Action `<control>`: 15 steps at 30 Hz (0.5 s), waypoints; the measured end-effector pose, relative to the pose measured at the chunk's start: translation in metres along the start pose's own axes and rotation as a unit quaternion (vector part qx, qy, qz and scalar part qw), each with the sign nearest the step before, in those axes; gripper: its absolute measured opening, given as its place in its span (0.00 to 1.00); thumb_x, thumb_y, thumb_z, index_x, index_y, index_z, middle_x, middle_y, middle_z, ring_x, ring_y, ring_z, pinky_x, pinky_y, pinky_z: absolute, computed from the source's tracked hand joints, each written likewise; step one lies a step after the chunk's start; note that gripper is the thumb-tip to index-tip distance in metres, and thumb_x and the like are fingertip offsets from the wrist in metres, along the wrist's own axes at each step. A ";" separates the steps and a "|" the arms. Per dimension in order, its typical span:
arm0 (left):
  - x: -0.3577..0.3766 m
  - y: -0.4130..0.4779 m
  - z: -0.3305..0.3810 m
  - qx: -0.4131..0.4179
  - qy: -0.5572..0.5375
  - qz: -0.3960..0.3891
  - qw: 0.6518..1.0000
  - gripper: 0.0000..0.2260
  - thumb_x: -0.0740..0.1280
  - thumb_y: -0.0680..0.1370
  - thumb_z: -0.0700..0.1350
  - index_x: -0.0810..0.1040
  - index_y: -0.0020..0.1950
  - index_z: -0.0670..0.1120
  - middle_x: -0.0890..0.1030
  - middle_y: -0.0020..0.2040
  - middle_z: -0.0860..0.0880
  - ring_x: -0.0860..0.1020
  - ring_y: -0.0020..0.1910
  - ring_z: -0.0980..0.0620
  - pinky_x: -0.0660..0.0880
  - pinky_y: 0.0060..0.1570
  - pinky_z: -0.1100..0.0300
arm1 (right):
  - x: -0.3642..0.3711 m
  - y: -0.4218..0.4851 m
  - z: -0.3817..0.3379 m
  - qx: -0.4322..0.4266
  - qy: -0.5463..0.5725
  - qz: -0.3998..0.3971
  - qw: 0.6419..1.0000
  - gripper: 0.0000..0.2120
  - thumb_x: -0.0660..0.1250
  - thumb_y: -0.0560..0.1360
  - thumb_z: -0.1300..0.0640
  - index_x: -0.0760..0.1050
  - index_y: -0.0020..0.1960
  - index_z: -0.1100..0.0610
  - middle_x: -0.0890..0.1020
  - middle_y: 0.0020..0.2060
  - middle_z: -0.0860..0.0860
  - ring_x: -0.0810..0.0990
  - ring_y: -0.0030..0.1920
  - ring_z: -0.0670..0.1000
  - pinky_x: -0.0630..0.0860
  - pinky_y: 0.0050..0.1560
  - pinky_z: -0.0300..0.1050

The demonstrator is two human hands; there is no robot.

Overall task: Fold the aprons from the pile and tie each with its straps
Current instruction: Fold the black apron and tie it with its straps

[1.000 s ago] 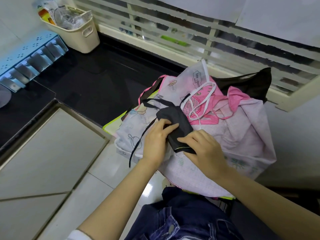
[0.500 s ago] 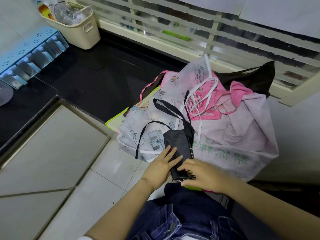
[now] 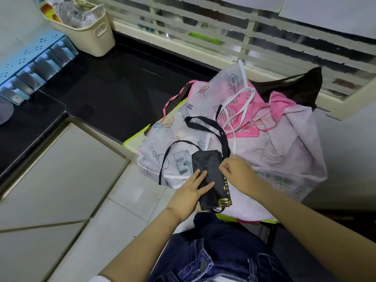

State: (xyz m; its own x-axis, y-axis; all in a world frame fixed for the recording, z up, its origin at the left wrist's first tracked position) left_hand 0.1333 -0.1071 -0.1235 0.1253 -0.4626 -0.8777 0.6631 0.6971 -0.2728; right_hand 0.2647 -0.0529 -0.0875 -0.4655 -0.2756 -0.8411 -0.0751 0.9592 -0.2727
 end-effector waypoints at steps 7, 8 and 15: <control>-0.003 0.002 0.004 0.007 -0.005 0.006 1.000 0.38 0.56 0.74 0.26 0.51 0.77 0.55 0.43 0.78 0.49 0.39 0.76 0.50 0.44 0.72 0.63 | 0.025 -0.001 0.015 0.107 0.098 -0.019 0.989 0.13 0.64 0.78 0.52 0.72 0.51 0.63 0.79 0.44 0.58 0.78 0.47 0.56 0.70 0.45 0.43; -0.003 0.002 0.004 0.006 -0.010 0.008 1.000 0.38 0.56 0.75 0.26 0.51 0.77 0.55 0.43 0.78 0.49 0.39 0.76 0.50 0.45 0.72 0.63 | 0.026 -0.002 0.015 0.112 0.098 -0.014 0.989 0.14 0.64 0.78 0.52 0.72 0.54 0.63 0.80 0.44 0.59 0.79 0.47 0.56 0.70 0.44 0.42; -0.011 0.001 0.010 0.026 -0.025 0.031 0.999 0.38 0.56 0.75 0.26 0.48 0.77 0.54 0.46 0.78 0.48 0.35 0.71 0.55 0.39 0.69 0.66 | 0.027 -0.002 0.017 0.147 0.119 0.015 0.982 0.13 0.64 0.78 0.51 0.75 0.48 0.62 0.78 0.39 0.56 0.77 0.42 0.54 0.66 0.41 0.41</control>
State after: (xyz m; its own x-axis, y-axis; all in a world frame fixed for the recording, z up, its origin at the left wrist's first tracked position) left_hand 0.1401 -0.1068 -0.1104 0.2021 -0.4469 -0.8714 0.6897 0.6967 -0.1974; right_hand 0.2670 -0.0636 -0.1175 -0.6590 -0.1917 -0.7273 0.1824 0.8974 -0.4018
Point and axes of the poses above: each hand's wrist, its own y-axis towards the middle knuckle, its own x-axis out of the palm, z = x × y, the point moved 9 cm from there along y, towards the middle knuckle
